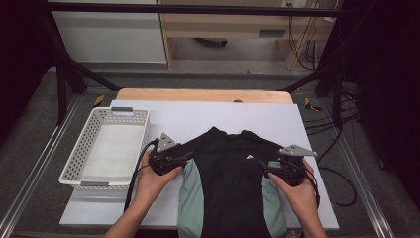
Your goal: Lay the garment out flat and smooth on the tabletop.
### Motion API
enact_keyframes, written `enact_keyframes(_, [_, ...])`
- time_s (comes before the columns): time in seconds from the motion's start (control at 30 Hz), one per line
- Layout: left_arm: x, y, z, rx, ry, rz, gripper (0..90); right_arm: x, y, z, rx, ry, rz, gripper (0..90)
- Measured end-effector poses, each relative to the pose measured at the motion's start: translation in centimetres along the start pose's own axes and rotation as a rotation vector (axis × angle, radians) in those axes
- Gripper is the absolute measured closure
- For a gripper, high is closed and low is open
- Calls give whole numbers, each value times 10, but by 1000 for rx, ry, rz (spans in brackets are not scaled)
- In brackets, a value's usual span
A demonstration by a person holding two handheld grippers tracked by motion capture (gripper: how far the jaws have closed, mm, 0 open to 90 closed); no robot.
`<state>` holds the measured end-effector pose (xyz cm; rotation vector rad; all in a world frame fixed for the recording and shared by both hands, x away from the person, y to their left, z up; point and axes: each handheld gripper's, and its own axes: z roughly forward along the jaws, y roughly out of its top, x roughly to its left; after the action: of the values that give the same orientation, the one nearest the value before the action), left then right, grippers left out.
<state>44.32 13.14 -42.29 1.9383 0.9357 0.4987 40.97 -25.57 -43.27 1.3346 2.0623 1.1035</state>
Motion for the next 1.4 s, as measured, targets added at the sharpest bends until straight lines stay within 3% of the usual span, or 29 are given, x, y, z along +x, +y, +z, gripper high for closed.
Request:
enact_keyframes(0.3, [3,8,-9,-11,5,-3,351,6,-20,-22,-6,49,18,138])
enact_keyframes(0.37, [4,8,-8,-4,18,-4,324,6,-21,-20,2,73,-10,119])
enact_keyframes(0.5, [6,6,-5,10,29,-11,253,11,-20,-13,25,69,-47,109])
enact_keyframes(0.63, [6,4,1,45,61,11,191,12,-21,-10,43,77,-47,125])
enact_keyframes(0.7, [6,3,4,77,75,20,164,11,-22,-11,33,90,-39,137])
enact_keyframes(0.93, [9,-6,13,111,87,-5,123,11,-22,-11,-29,122,-15,91])
enact_keyframes(1.03, [9,-8,15,111,96,0,114,15,-22,-9,-46,139,-42,92])
enact_keyframes(1.17, [10,-12,18,116,99,-17,110,21,-23,-6,-96,97,-98,91])
enact_keyframes(1.4, [16,-18,20,136,104,-51,110,26,-23,-4,-68,129,-130,94])
